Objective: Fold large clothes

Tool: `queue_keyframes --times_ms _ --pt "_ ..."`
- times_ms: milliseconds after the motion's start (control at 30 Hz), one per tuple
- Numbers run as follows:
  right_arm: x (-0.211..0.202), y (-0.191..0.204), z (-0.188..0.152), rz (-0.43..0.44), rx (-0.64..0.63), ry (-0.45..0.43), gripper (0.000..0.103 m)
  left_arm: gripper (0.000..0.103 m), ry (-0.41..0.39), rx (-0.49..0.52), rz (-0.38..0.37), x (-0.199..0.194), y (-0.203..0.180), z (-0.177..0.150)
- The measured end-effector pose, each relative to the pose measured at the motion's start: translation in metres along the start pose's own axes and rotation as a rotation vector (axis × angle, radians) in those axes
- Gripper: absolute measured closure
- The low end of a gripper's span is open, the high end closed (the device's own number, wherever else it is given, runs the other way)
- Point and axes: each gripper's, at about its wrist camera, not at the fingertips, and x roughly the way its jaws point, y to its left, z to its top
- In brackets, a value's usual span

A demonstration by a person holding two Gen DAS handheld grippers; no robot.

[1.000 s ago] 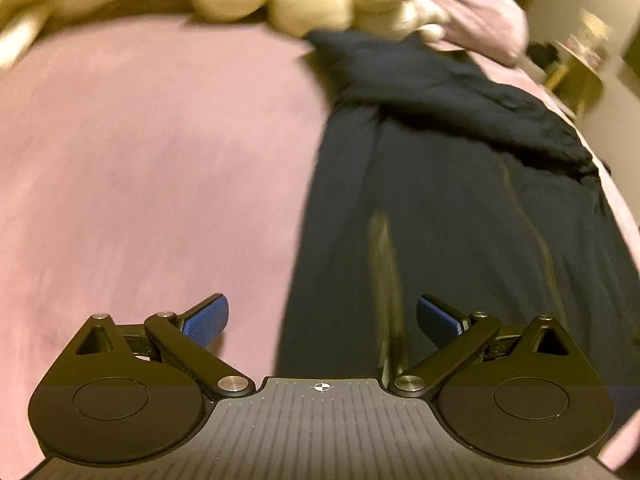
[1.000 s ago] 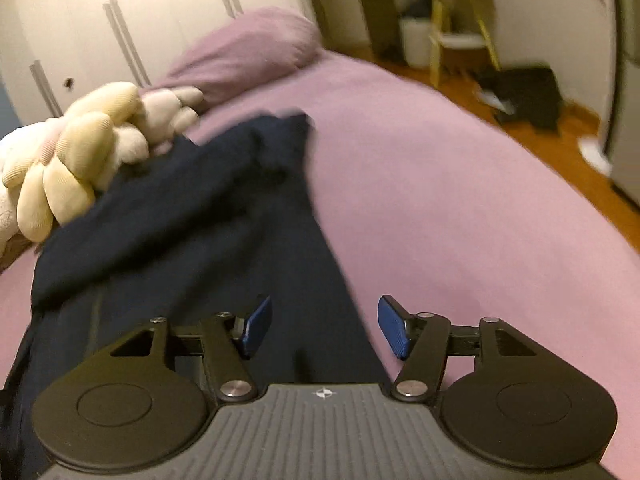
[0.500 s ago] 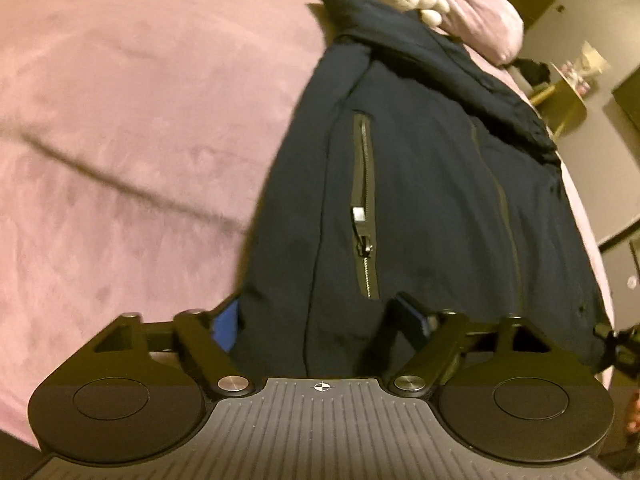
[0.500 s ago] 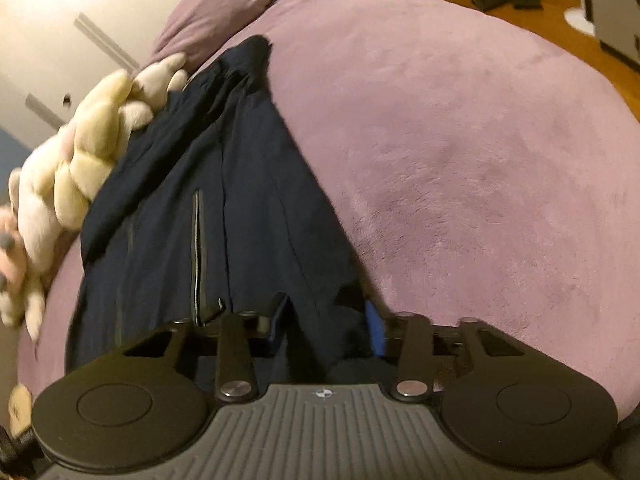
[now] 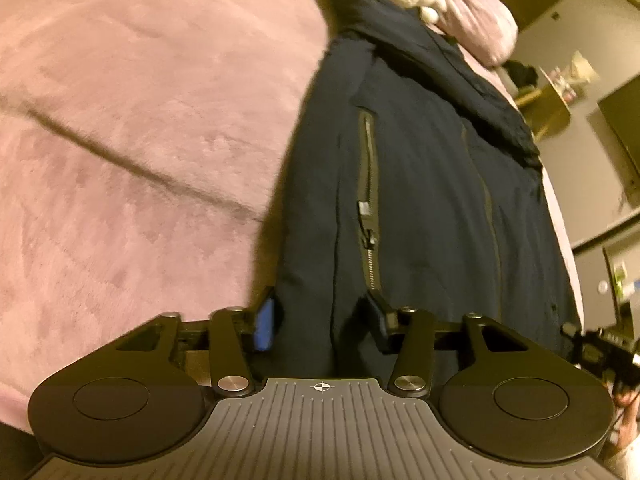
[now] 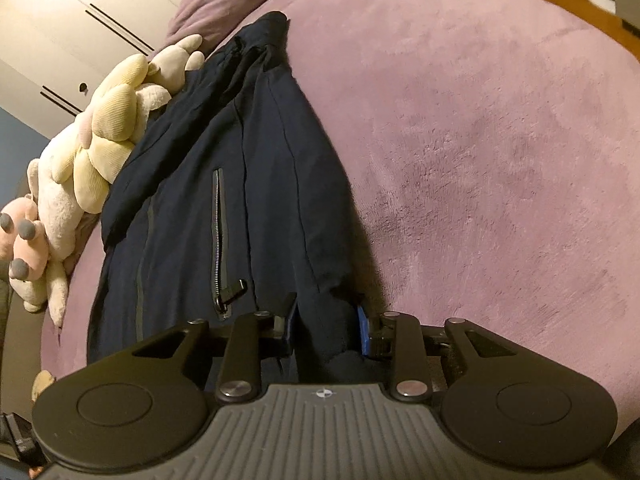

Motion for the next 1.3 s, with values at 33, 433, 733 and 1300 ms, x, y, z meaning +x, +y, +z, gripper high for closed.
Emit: queue_keyframes --times_ms 33,433,733,1300 --pt "0.000 0.000 0.000 0.004 0.001 0.001 0.074 0.078 0.006 0.003 -0.001 -0.001 -0.001 0.001" --pt "-0.007 0.017 0.040 0.302 0.237 -0.034 0.084 0.086 -0.222 -0.110 -0.241 -0.032 -0.041 0.091" --pt "0.036 0.086 0.128 0.107 0.159 -0.244 0.084 0.084 -0.308 -0.316 -0.063 0.056 -0.035 0.181" --pt "0.113 0.106 0.157 -0.120 -0.070 -0.254 0.073 0.037 -0.414 -0.249 0.065 0.066 -0.030 0.201"
